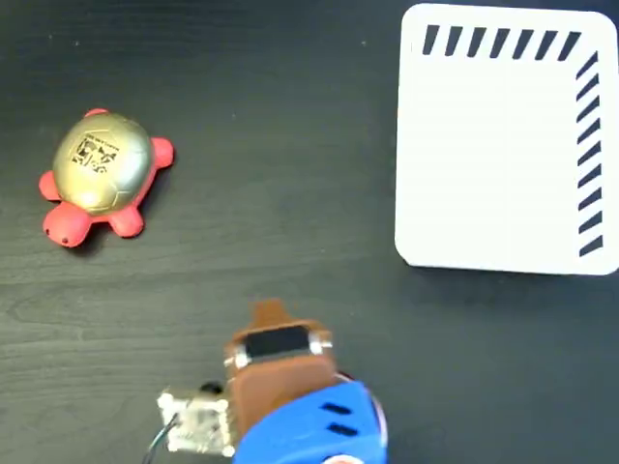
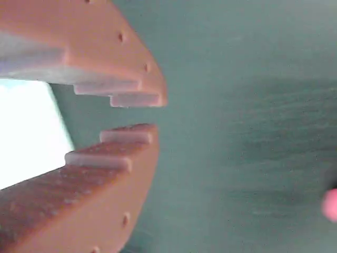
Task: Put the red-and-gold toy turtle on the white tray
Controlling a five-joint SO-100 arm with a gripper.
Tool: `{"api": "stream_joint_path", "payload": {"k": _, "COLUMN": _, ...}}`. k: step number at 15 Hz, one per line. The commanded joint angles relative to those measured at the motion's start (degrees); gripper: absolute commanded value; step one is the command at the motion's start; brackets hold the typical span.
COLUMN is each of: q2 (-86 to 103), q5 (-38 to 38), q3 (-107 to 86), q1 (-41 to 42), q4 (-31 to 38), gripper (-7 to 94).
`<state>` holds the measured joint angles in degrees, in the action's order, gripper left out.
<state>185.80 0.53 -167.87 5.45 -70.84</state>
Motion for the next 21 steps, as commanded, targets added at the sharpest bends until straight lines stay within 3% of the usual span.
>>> {"api": "stream_joint_path", "payload": {"k": 1, "q2": -1.4, "q5": 2.2, "q3": 0.7, "q1": 2.9, "q4": 0.0, "gripper": 0}}
{"api": "stream_joint_path", "payload": {"k": 4, "q2": -15.7, "q5": 7.8, "q3": 6.9, "q1": 4.5, "q4": 11.9, "gripper": 0}}
{"api": "stream_joint_path", "payload": {"k": 7, "q2": -37.1, "q5": 14.9, "q3": 21.9, "q1": 5.1, "q4": 15.8, "gripper": 0}}
{"api": "stream_joint_path", "payload": {"k": 10, "q2": -59.0, "q5": 21.8, "q3": 42.2, "q1": 4.1, "q4": 12.1, "gripper": 0}}
{"api": "stream_joint_path", "payload": {"k": 13, "q2": -76.1, "q5": 25.8, "q3": 60.7, "q1": 5.2, "q4": 2.7, "gripper": 0}}
{"api": "stream_joint_path", "payload": {"k": 17, "q2": -88.7, "q5": 31.3, "q3": 70.8, "q1": 10.0, "q4": -1.3, "gripper": 0}}
{"api": "stream_joint_path", "payload": {"k": 21, "q2": -95.5, "q5": 39.6, "q3": 83.1, "q1": 12.8, "q4": -10.3, "gripper": 0}}
